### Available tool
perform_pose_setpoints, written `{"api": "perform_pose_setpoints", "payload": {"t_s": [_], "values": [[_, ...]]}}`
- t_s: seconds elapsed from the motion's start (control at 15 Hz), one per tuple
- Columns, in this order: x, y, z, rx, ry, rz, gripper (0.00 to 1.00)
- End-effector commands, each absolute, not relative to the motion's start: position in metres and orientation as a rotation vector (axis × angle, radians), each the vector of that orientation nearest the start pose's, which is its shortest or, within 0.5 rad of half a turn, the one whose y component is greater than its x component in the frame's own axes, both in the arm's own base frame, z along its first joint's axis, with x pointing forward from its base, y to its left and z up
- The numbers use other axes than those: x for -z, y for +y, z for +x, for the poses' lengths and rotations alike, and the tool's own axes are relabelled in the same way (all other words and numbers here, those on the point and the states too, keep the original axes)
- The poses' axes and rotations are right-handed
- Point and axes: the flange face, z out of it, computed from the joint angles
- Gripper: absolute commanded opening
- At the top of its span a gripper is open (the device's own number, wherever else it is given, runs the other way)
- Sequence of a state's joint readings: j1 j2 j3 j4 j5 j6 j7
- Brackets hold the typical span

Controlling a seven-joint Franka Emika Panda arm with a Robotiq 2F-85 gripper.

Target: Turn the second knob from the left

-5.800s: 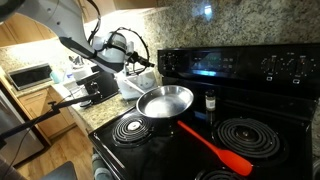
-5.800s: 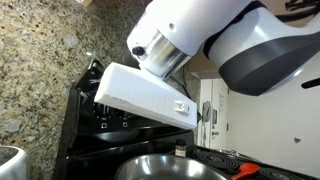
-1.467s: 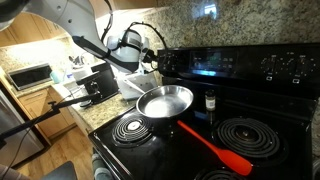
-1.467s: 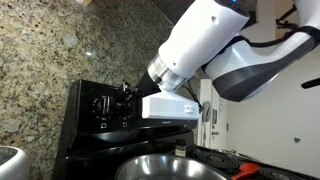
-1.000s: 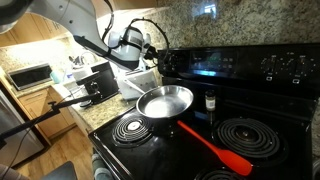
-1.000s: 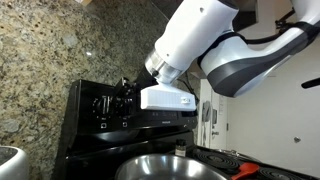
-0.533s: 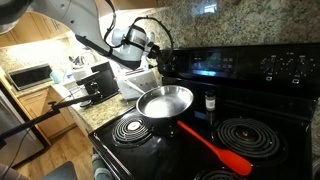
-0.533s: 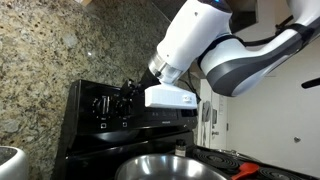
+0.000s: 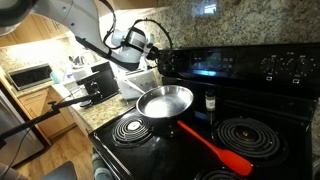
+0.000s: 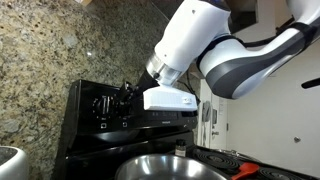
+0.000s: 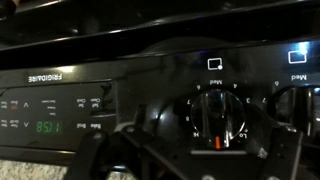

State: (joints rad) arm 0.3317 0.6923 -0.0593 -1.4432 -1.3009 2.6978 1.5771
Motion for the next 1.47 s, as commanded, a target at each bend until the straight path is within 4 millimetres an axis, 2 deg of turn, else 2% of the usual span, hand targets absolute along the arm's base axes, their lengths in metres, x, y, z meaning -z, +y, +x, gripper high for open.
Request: {"api": "perform_pose_setpoints", "payload": {"t_s": [0.0,1.4], "values": [[-0.3229,0.2429,0.7125,1.524,0.298,-2.908,1.0],[-0.3191,0.2403,0.712,1.524,0.27,-2.92,1.0]]}}
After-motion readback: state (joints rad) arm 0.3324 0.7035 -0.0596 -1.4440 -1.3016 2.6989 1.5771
